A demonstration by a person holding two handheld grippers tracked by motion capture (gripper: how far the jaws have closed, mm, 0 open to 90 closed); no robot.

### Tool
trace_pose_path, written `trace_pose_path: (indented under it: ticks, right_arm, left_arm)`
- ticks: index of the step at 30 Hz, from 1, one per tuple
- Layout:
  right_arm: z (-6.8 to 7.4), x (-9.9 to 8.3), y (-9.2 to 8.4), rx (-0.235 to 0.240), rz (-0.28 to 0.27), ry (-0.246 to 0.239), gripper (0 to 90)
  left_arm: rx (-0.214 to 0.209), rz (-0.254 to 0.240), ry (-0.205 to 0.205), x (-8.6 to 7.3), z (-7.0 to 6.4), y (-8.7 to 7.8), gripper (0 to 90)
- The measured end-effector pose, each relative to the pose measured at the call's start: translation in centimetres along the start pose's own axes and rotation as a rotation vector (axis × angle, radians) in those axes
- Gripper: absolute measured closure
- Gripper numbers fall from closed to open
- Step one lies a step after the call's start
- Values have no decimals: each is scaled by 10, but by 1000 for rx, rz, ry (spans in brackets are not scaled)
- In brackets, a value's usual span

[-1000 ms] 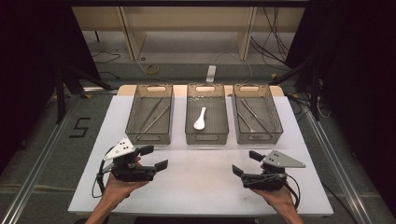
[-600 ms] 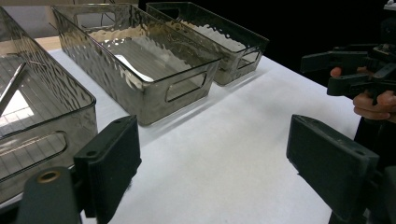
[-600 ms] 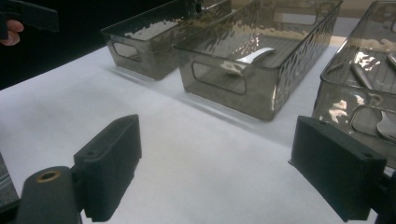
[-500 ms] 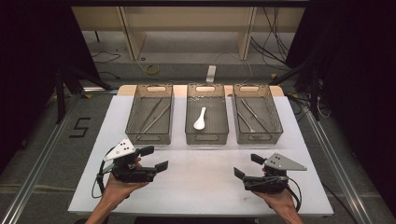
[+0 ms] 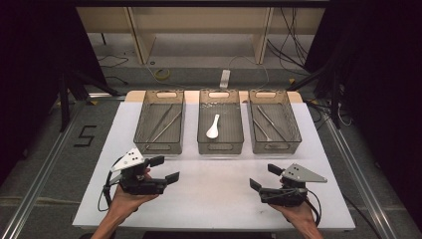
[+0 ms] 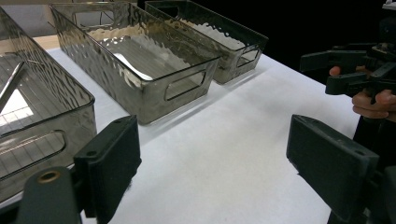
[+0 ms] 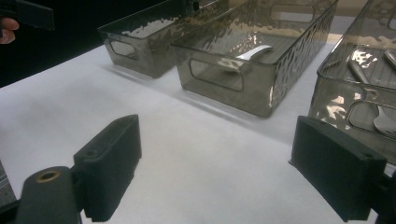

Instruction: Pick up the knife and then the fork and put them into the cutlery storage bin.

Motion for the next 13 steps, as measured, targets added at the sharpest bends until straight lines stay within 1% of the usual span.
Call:
trace_pose_path:
  ticks: [13]
  right_arm:
    - [0, 0, 0, 1, 3, -6, 168]
  left_arm:
    - [3, -3, 0, 0, 1, 0, 167]
Point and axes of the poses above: each handheld gripper's, and its own axes: y roughly forward along the jaws, x roughly out of its top, z roughly to its left, the point moved 8 cm from there along y, roughly forward along the jaws, and after that the axes turned 12 degrees about x, right-handed, at the moved point
